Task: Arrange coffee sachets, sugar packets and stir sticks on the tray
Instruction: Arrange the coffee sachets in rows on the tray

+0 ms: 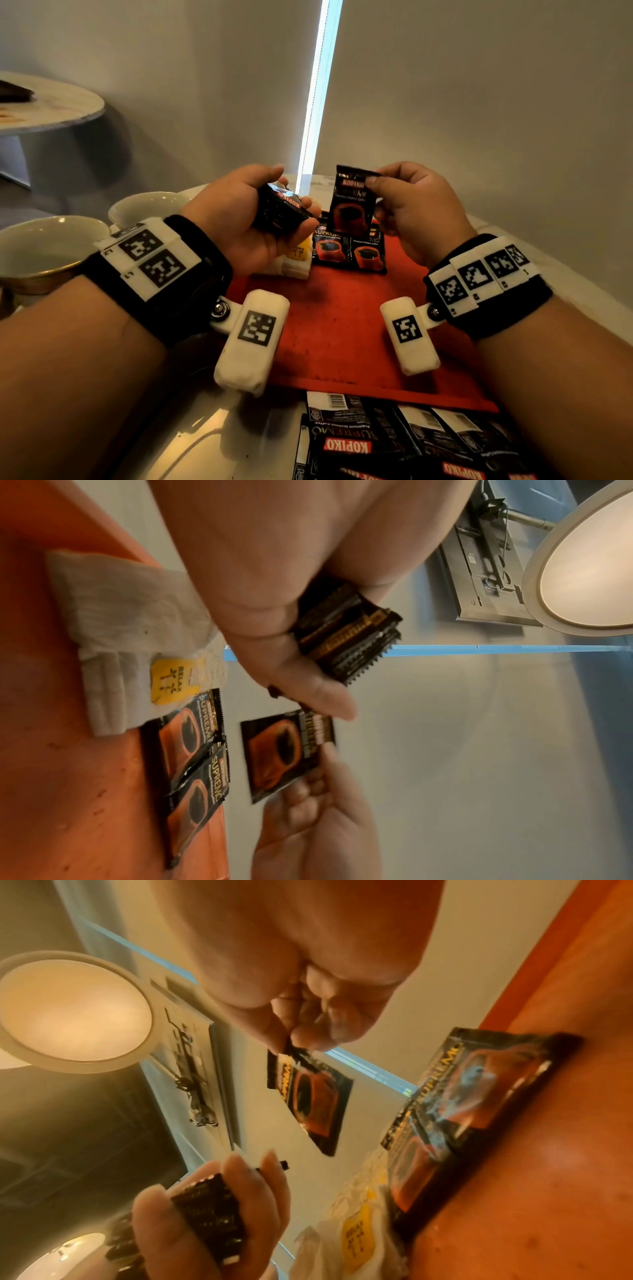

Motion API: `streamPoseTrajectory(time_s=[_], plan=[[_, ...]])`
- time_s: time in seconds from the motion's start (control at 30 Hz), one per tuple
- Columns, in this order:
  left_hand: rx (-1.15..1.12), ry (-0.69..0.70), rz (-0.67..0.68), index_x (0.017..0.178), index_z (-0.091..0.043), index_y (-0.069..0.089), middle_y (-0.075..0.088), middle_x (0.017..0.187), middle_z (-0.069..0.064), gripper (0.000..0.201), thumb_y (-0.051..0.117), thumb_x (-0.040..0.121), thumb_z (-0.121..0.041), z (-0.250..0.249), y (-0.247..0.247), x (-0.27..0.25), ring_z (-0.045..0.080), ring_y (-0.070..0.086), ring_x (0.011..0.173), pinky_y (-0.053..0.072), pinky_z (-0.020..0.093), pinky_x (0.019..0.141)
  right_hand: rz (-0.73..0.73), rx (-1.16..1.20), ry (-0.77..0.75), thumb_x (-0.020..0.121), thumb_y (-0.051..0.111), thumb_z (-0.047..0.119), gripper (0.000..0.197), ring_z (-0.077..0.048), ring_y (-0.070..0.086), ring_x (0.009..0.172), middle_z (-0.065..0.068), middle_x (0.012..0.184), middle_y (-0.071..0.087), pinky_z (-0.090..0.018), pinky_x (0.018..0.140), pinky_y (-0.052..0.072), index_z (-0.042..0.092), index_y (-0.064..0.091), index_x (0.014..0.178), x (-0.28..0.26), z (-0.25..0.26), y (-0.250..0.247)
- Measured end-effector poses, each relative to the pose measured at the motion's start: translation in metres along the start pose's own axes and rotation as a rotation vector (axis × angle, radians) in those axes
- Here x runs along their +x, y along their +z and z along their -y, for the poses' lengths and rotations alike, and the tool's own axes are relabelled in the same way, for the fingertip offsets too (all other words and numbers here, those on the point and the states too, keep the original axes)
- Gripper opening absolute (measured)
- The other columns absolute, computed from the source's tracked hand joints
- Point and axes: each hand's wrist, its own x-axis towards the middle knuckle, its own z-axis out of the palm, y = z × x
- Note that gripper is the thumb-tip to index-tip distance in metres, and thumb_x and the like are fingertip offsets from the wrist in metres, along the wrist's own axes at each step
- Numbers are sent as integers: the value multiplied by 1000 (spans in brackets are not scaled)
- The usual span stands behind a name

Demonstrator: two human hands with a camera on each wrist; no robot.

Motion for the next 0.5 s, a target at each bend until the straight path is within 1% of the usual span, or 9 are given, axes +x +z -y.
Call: streamPoseTrajectory(time_s=[0.1, 0.2, 0.27, 0.33, 0.43, 0.5], plan=[[19, 11, -18, 107, -14, 53, 66, 93, 15, 19, 52, 101, -32, -1, -1, 1, 25, 72, 69, 59, 31, 50, 64, -74, 144, 90, 66, 0, 12, -13, 48, 42, -9, 73, 64, -21, 36, 33, 11, 62, 91, -1, -9, 0], [41, 5, -22, 106, -15, 52, 64, 92, 14, 17, 51, 102, -32, -1, -1, 1, 26, 69, 75, 60, 35, 52, 127, -129, 219, 90, 65, -5, 12, -16, 52, 44, -15, 75, 63, -23, 34, 37, 6, 61, 93, -5, -11, 1], [48, -6, -20, 105, -15, 51, 63, 92, 14, 16, 50, 103, -31, 0, -1, 2, 26, 68, 78, 60, 38, 52, 129, -136, 263, 91, 63, -6, 10, -18, 55, 45, -19, 75, 62, -23, 35, 43, 3, 61, 94, -7, -11, 2], [42, -8, -20, 105, -16, 51, 62, 90, 14, 15, 50, 103, -30, 1, 0, 2, 26, 68, 77, 60, 40, 53, 130, -136, 296, 91, 62, -7, 10, -17, 58, 45, -21, 76, 63, -24, 38, 48, 2, 62, 94, -7, -12, 2], [25, 16, -18, 105, -15, 51, 63, 88, 15, 16, 50, 102, -30, 1, 0, 2, 26, 70, 72, 61, 40, 55, 133, -151, 324, 91, 63, -6, 8, -17, 62, 47, -20, 76, 65, -24, 41, 51, 2, 63, 93, -5, -13, 2], [21, 27, -20, 106, -14, 51, 64, 88, 15, 16, 51, 102, -30, 1, 1, 2, 26, 71, 69, 62, 41, 56, 130, -155, 334, 91, 64, -5, 7, -17, 63, 49, -18, 73, 67, -25, 42, 53, 3, 64, 92, -4, -13, 2]])
